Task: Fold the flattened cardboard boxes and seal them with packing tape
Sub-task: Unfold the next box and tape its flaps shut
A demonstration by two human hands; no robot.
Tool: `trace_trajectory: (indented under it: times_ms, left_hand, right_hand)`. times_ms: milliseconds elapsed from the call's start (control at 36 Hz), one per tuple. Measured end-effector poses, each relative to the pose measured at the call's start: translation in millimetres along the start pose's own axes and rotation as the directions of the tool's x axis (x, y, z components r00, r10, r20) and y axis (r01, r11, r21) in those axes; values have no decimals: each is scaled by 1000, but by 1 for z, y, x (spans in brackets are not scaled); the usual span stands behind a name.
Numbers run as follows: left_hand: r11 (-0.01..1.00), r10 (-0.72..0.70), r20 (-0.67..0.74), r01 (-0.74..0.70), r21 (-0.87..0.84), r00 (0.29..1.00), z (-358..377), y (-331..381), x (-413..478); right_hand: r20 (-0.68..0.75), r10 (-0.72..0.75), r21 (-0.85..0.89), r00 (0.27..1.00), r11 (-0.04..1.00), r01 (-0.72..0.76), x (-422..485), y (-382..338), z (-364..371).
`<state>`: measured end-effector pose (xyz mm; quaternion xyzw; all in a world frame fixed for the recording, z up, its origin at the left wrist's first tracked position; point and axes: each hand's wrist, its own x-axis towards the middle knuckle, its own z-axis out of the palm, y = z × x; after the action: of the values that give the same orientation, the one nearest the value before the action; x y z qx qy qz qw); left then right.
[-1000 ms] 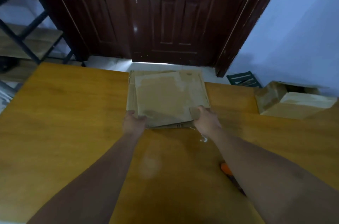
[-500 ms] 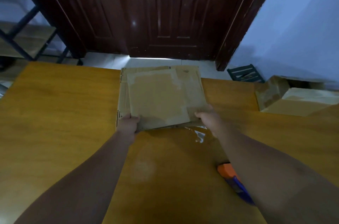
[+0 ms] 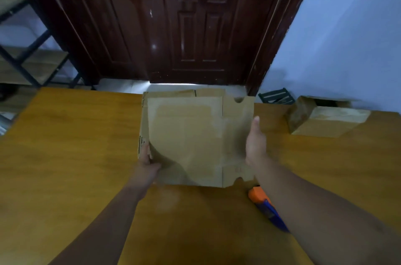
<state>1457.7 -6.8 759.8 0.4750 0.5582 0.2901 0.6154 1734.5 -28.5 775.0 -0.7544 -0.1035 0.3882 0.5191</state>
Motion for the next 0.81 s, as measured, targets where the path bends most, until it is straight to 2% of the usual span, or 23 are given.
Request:
trace_trajectory:
  times_ms: [167,250,361,500,611,806]
  left_hand:
    - [985,21,-165,-49,-166,986,7,21,-18]
    - [974,53,-199,-95,-206,978,3,24,-31]
    - [929,113,-59,-126,-349,992,-4,23,-49]
    - [915,189,72,-149,-375,979,-14,19,-65]
    - [931,201,145,-142,-336,969,-12,26,-71]
    - [964,185,160,-147,-222,970,-5,37,-64]
  right_hand:
    - [157,4,60,988,998,-13,-31,-1,7]
    - [246,56,122,968,989,-88,-44,-3,7]
    - [408,107,206,907,957,-206,-51,5,-4]
    - [562,123,262,818,911,-318,-62,16,-14]
    - [587,145,289,796,881,-374,-67,20,-17]
    - [600,209,234,772,877,-419,-69,15,-24]
